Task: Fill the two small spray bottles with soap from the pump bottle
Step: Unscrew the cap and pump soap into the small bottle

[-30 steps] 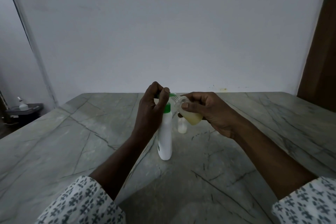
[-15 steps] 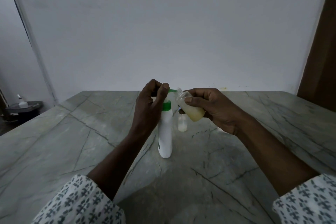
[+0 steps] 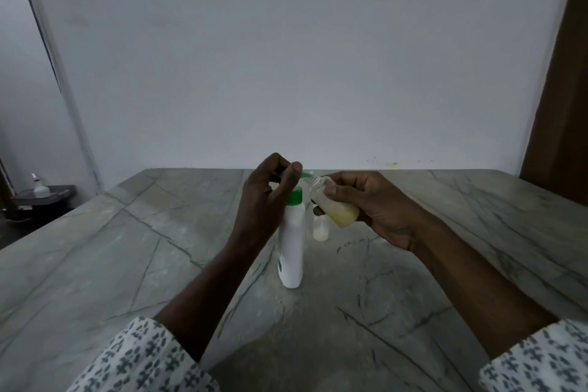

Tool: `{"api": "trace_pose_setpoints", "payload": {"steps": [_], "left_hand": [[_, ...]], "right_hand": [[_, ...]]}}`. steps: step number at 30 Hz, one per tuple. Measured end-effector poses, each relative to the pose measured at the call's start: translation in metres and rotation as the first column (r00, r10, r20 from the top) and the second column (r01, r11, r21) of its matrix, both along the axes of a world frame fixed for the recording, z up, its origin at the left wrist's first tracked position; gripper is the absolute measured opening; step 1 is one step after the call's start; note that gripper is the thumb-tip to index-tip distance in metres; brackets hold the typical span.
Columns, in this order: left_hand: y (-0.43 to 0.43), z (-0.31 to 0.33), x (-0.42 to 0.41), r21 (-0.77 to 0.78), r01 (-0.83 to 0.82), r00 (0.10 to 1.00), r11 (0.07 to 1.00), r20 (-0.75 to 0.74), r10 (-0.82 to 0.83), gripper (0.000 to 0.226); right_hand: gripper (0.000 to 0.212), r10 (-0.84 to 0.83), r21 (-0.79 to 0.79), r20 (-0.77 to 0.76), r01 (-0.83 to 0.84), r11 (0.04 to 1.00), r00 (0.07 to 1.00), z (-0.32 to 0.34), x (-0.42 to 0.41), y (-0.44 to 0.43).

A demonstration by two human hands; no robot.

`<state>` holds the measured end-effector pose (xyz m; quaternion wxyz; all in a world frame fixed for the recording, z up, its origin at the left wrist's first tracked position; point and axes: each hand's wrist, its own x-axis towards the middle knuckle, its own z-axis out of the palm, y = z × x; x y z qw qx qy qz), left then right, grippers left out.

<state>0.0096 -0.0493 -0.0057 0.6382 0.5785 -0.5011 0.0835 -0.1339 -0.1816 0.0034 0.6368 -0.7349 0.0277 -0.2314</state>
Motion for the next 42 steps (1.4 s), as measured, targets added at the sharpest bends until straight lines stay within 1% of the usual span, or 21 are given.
{"api": "trace_pose_setpoints", "payload": {"steps": [3, 6, 10, 13, 18, 21, 25, 32, 42], "left_hand": [[0.0008, 0.0014, -0.0005, -0.018, -0.007, 1.0, 1.0, -0.026, 0.007, 0.034], [0.0027, 0.003, -0.0008, -0.043, -0.049, 0.999, 0.998, -0.019, 0.048, 0.031], [0.0031, 0.0024, -0.002, -0.05, -0.055, 0.998, 0.997, -0.012, 0.054, 0.03], [0.0021, 0.0007, -0.0028, -0.043, -0.046, 0.999, 0.998, 0.0, 0.046, 0.031], [0.0018, -0.0038, -0.0023, -0.027, -0.034, 0.999, 0.999, 0.012, 0.034, 0.035], [0.002, -0.0044, -0.0016, -0.016, -0.041, 0.999, 0.999, 0.025, 0.042, 0.037], [0.0026, -0.0016, -0.0003, -0.011, -0.044, 0.999, 0.999, -0.008, 0.044, 0.036], [0.001, 0.0011, 0.0042, -0.035, -0.112, 0.994, 0.993, -0.008, 0.112, 0.037], [0.0019, -0.0036, 0.0021, -0.001, -0.069, 0.998, 0.998, 0.014, 0.069, 0.039]], "right_hand": [[0.038, -0.005, 0.008, 0.017, 0.005, 1.0, 1.0, 0.0002, -0.0002, 0.0018], [0.036, -0.008, 0.007, 0.034, 0.008, 1.0, 0.999, 0.0011, 0.0003, 0.0033], [0.039, -0.01, 0.009, 0.039, 0.01, 1.0, 0.999, 0.0014, 0.0011, 0.0046], [0.041, -0.004, 0.002, 0.03, 0.004, 1.0, 1.0, 0.0008, 0.0012, 0.004], [0.036, -0.004, -0.017, 0.016, 0.004, 1.0, 1.0, -0.0002, 0.0012, 0.0042], [0.038, -0.004, -0.022, 0.012, 0.004, 1.0, 1.0, -0.0003, 0.0007, 0.0037], [0.04, -0.004, -0.015, 0.016, 0.004, 1.0, 1.0, 0.0007, -0.001, 0.0046], [0.041, -0.006, -0.001, 0.045, 0.006, 1.0, 0.999, 0.0021, 0.0, 0.0059], [0.039, -0.008, -0.029, 0.006, 0.009, 1.0, 1.0, -0.0004, 0.0016, 0.0046]]}}
